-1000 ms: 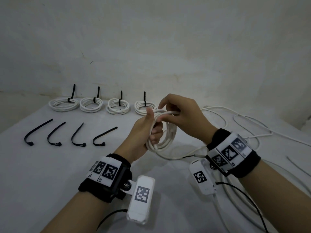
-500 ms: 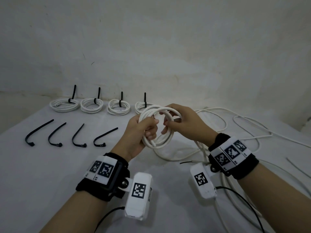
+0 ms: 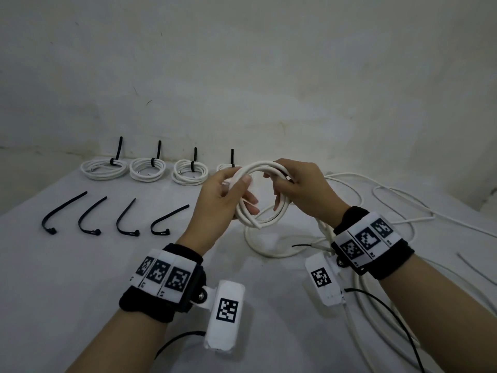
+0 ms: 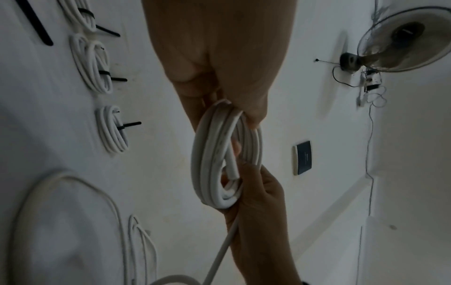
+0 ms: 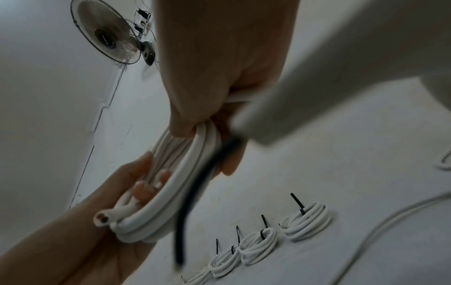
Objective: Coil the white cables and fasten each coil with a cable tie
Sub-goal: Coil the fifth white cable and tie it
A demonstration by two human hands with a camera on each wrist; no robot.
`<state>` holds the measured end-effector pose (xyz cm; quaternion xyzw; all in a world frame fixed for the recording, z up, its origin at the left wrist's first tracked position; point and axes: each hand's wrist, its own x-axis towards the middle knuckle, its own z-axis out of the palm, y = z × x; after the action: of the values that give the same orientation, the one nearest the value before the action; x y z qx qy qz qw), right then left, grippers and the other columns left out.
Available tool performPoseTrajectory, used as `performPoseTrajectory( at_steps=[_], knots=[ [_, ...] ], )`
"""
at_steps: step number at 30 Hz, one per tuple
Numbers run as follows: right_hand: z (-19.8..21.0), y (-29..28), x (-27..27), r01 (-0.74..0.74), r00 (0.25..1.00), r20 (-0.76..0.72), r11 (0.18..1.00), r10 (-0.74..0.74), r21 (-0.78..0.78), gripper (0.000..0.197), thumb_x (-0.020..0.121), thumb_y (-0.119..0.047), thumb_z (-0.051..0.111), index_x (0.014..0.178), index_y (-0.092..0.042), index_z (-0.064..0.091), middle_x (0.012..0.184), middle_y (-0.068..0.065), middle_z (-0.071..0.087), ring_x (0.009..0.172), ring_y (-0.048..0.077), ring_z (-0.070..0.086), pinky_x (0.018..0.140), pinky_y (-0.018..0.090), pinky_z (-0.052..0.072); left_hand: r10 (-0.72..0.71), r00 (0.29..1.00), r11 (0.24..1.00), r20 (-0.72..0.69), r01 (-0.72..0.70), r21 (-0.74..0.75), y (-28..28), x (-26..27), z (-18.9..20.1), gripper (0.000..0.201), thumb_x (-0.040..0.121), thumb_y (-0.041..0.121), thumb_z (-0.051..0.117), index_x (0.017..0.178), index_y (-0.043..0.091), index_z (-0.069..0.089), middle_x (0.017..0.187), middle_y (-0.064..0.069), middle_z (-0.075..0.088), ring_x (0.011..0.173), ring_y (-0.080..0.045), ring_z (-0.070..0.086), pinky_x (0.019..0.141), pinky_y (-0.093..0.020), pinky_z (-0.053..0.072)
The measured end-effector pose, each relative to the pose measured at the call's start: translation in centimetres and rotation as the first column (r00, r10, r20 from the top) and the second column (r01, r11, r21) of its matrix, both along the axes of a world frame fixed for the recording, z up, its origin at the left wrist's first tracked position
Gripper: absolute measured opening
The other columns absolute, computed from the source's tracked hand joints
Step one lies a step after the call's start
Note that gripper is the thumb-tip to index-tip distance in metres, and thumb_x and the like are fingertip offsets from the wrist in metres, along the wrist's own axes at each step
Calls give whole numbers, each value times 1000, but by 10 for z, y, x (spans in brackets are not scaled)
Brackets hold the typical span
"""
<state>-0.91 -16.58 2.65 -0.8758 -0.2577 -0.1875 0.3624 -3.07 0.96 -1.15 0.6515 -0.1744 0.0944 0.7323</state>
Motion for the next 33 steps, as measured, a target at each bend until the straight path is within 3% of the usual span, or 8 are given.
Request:
performPoseTrajectory(
  at_steps=[6, 12, 15, 18, 22, 26, 29, 33],
  knots=[
    [-1, -7, -6, -63, 973, -222, 998, 62, 3, 13, 92, -17, 59, 104, -11, 61, 81, 5, 66, 73, 11, 66, 60, 26, 57, -161, 980, 966, -117, 132, -225, -3, 3, 0, 26, 100, 22, 40, 77, 10, 44, 49, 7, 33, 41, -6, 36, 55, -21, 48],
    [8, -54, -7, 11, 919, -328, 847, -217, -532, 13, 84, -27, 69, 76, -17, 70, 57, -8, 58, 52, 5, 51, 56, 20, 40, -132, 980, 907, -150, 59, -417, 11, 15, 2, 30, 101, 22, 40, 71, 15, 41, 48, 7, 32, 39, -6, 32, 54, -21, 47],
    [29, -59, -5, 125, 933, -219, 828, -286, -547, 19, 84, -25, 70, 66, -19, 65, 50, -9, 57, 44, 1, 53, 51, 15, 41, -146, 975, 890, -165, 56, -453, 11, 17, 1, 29, 101, 24, 40, 73, 16, 42, 48, 7, 32, 39, -6, 32, 53, -20, 48],
    [56, -65, -4, 305, 950, 60, 871, -307, -385, 17, 86, -22, 67, 73, -11, 67, 56, -3, 62, 50, 7, 59, 57, 23, 45, -173, 972, 877, -160, 78, -474, 10, 15, 1, 30, 100, 27, 39, 73, 16, 43, 48, 7, 32, 39, -5, 33, 53, -19, 48],
    [59, -68, -5, 278, 955, 170, 934, -244, -224, 14, 88, -19, 64, 80, -8, 65, 66, 5, 64, 60, 17, 62, 62, 27, 48, -196, 968, 847, -158, 86, -524, 8, 13, 5, 32, 101, 28, 37, 71, 17, 42, 47, 8, 32, 38, -4, 33, 51, -18, 47],
    [27, -70, -2, 207, 974, 7, 887, -225, -412, 10, 88, -21, 64, 81, -17, 58, 75, -4, 61, 73, 21, 58, 65, 27, 42, -185, 969, 808, -164, 55, -587, 13, 14, 9, 33, 101, 28, 36, 70, 17, 40, 46, 8, 30, 37, -4, 30, 49, -17, 45],
    [14, -68, -3, 160, 942, -171, 835, -288, -527, 16, 92, -25, 58, 78, -25, 51, 73, -10, 63, 64, 10, 60, 57, 21, 45, -187, 967, 789, -175, 41, -613, 15, 16, 6, 33, 101, 29, 37, 70, 17, 41, 46, 8, 30, 37, -5, 30, 48, -17, 45],
    [15, -56, -6, 129, 924, -296, 925, -244, -357, 19, 98, -16, 47, 78, -15, 46, 77, 10, 67, 62, 19, 68, 59, 31, 58, -186, 965, 785, -184, 33, -618, 15, 17, 4, 34, 101, 29, 37, 70, 17, 41, 47, 8, 30, 37, -4, 30, 48, -17, 45]
  ],
)
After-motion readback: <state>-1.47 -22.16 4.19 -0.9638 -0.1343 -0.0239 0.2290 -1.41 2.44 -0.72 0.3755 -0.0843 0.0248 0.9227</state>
